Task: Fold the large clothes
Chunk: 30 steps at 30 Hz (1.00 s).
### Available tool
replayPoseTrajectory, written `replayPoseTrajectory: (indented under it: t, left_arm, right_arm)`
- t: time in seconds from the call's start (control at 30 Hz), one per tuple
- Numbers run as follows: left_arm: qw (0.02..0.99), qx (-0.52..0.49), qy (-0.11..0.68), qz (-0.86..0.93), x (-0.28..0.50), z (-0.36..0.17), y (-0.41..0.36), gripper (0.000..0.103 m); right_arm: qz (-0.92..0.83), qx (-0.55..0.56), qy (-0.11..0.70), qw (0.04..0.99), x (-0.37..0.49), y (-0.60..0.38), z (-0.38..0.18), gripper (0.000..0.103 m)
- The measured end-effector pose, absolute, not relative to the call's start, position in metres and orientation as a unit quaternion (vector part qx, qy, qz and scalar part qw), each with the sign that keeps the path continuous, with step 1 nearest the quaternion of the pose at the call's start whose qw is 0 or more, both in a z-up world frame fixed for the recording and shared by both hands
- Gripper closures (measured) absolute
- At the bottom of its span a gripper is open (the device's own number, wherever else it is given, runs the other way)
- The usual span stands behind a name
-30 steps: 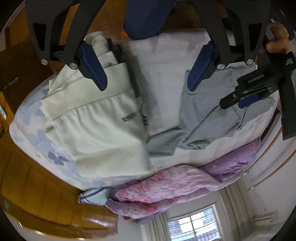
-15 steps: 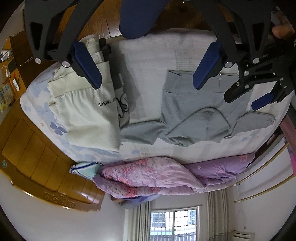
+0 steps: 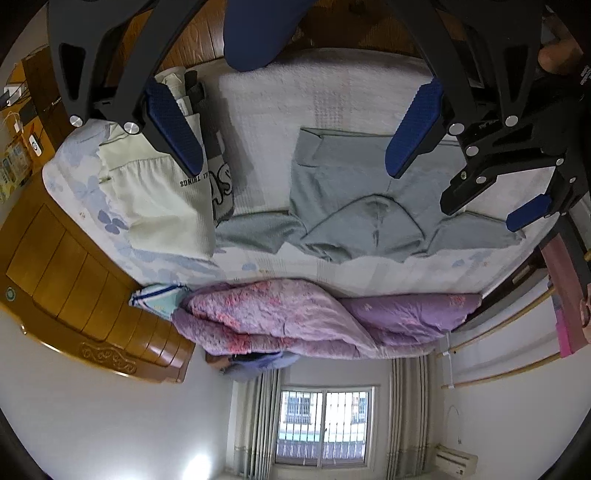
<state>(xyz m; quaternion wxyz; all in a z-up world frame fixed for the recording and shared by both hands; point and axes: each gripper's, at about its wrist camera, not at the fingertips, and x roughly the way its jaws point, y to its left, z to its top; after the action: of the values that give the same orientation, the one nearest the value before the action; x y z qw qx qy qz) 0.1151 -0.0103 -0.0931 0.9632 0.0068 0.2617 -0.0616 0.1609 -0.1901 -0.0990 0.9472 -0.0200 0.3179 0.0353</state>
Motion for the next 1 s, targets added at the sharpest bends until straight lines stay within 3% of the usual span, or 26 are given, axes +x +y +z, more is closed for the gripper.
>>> replayPoseTrajectory:
  t: [1.0]
  left_arm:
    - [0.982, 0.019, 0.185, -0.041, 0.033, -0.029, -0.007, 0.005]
  right_arm:
    - [0.045, 0.002, 0.228, 0.973, 0.093, -0.194, -0.045, 0.008]
